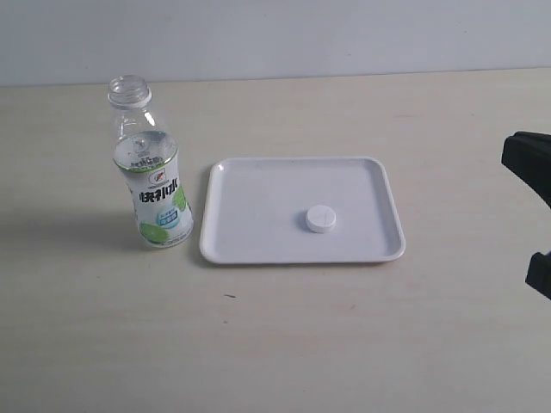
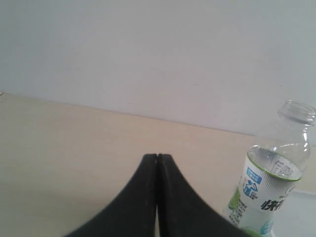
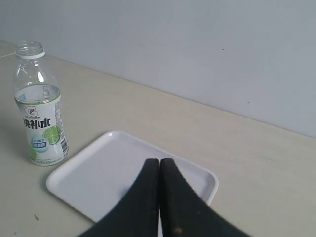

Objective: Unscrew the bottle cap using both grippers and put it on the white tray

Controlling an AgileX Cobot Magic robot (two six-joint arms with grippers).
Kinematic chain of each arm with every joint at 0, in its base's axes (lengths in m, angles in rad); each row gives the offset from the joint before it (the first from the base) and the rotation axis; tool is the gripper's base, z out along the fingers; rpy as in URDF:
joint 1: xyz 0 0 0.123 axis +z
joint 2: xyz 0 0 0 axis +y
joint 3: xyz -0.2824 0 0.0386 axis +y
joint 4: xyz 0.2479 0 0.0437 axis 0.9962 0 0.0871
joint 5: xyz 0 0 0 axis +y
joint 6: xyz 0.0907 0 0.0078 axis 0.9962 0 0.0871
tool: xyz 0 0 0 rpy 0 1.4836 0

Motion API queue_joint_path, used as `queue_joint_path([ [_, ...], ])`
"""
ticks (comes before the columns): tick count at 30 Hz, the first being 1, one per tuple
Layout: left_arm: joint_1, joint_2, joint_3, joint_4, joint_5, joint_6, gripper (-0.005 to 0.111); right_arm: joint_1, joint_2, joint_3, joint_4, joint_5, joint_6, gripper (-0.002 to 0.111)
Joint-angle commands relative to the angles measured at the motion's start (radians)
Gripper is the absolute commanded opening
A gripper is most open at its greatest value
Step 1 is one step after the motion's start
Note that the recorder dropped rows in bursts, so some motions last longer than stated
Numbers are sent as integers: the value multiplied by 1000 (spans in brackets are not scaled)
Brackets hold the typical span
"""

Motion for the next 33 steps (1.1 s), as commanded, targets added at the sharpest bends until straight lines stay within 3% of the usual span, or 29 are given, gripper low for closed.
queue_joint_path([
  [1,4,-7,3,-12,6,-7,0,-1,-5,6,-6,-5,-8,0],
  [5,-6,-7,3,64,8,74,0,-1,-5,6,-6,-5,-6,0],
  [10,-10,-7,3,53,74,86,0,-1,-5,6,-6,-5,-6,0],
  [17,-10,-7,3,-158,203,396,0,-1,-5,6,-6,-5,-6,0],
  [33,-10,-7,3,-192,222,398,0,-1,-5,6,-6,-5,-6,0],
])
